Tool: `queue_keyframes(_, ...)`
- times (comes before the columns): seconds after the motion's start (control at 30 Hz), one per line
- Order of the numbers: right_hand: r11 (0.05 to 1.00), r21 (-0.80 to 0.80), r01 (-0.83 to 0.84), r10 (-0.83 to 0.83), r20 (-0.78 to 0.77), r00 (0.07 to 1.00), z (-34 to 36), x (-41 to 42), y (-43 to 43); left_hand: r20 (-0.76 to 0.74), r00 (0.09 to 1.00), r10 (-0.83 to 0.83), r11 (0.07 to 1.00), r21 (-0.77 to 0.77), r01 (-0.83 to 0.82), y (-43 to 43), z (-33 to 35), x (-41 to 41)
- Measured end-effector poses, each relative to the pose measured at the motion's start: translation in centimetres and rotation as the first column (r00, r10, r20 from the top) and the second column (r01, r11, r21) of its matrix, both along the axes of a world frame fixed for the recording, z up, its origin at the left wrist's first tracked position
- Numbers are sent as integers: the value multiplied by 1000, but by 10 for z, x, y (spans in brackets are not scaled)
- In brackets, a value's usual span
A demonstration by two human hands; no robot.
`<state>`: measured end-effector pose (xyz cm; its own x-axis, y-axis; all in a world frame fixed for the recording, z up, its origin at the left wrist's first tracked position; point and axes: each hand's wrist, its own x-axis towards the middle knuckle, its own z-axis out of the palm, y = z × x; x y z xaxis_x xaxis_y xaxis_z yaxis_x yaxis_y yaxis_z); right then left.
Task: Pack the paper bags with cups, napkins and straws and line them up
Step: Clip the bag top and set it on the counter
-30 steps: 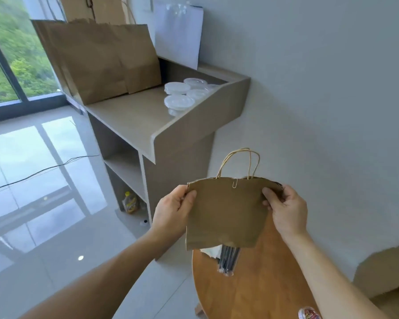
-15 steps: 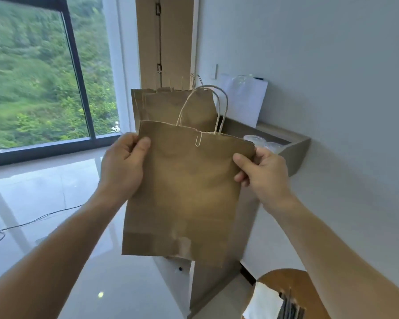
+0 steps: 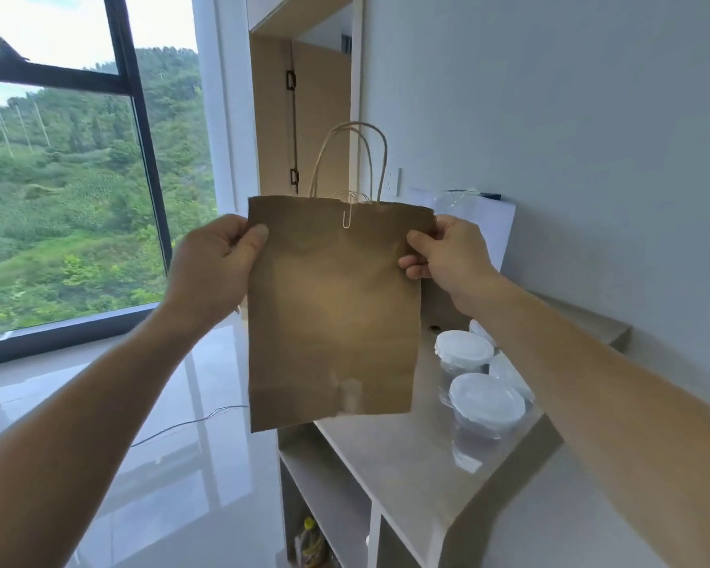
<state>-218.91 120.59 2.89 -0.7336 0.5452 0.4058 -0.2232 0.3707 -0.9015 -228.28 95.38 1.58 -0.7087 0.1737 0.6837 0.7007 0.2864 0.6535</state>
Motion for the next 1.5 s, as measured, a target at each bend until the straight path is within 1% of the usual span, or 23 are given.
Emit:
queue_keyframes(0.07,999,-19,36,-35,39,999,-4,-33,25,-5,1000,-18,997,-69,18,21,-6,-31)
queue_keyframes(0.17,991,23,128,-130,102,986,-15,-83,60,5,997,-71,982,-174,71,56,-19,-76)
queue_keyframes(0.23,976,62,208,-215,129,968,-22,-115,83,11,995,-103,970,-221,102,81,-26,-103)
queue_keyframes(0.4,932,91,352,-364,211,907,-39,-192,140,4,984,-180,934,-313,172,146,-39,-159)
queue_keyframes(0.6,892,170,420,-452,287,845,-55,-264,189,28,973,-227,881,-421,218,206,-56,-216)
queue_keyframes(0.73,862,213,459,-505,296,811,-69,-288,210,25,968,-249,855,-464,232,230,-73,-234)
queue_keyframes(0.93,855,219,471,-518,317,794,-80,-284,235,12,960,-279,856,-450,254,249,-81,-237)
queue_keyframes(1.03,854,190,484,-520,299,800,-82,-277,237,-4,956,-294,853,-452,260,251,-84,-236)
queue_keyframes(1.1,848,159,505,-529,280,801,-83,-271,232,3,952,-306,853,-442,275,252,-89,-236)
queue_keyframes(1.17,849,140,509,-527,270,806,-82,-260,222,44,950,-310,859,-416,300,252,-95,-234)
queue_keyframes(1.23,856,152,494,-516,286,808,-79,-242,208,58,941,-334,859,-392,329,252,-97,-229)
queue_keyframes(1.27,858,175,483,-514,303,802,-77,-231,200,47,945,-324,861,-399,315,251,-96,-225)
queue_keyframes(1.33,859,249,448,-510,338,791,-71,-201,183,-47,967,-251,877,-434,207,250,-91,-218)
queue_keyframes(1.4,846,361,393,-515,359,779,-67,-166,169,-195,961,-194,907,-408,100,249,-84,-203)
queue_keyframes(1.43,830,422,366,-526,369,767,-65,-146,162,-259,946,-194,920,-383,84,249,-80,-190)
queue_keyframes(1.5,805,495,328,-543,390,743,-62,-103,147,-323,914,-245,903,-418,94,251,-74,-156)
